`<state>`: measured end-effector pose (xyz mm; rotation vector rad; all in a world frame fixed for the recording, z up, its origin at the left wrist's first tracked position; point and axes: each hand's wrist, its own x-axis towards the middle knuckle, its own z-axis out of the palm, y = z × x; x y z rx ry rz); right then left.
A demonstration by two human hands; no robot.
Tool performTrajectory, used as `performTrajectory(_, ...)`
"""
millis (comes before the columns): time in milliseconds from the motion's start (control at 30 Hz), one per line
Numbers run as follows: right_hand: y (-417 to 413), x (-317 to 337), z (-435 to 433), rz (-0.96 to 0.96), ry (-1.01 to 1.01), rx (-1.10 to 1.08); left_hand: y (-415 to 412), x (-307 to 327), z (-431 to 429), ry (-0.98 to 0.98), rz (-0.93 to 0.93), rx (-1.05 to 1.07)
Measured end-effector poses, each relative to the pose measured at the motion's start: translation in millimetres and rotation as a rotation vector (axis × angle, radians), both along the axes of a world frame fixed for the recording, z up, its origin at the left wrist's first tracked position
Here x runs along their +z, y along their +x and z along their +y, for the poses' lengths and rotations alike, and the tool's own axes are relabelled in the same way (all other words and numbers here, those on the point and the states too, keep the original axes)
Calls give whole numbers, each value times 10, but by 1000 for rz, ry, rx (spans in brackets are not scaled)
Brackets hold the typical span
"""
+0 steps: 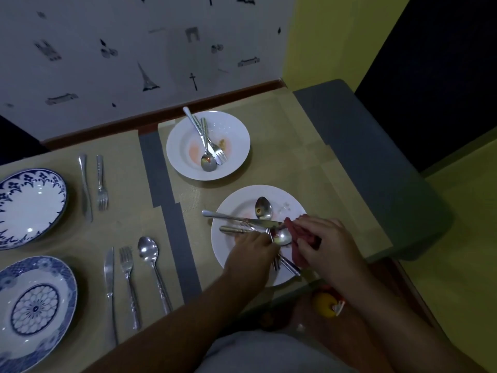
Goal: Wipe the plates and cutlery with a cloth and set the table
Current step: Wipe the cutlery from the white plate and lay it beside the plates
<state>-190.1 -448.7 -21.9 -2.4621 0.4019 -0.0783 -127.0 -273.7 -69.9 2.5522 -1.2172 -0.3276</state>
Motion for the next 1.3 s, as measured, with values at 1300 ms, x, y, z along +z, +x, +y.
performTrajectory(1300,62,94,52,83,11,57,182,176,-126,19,774,693)
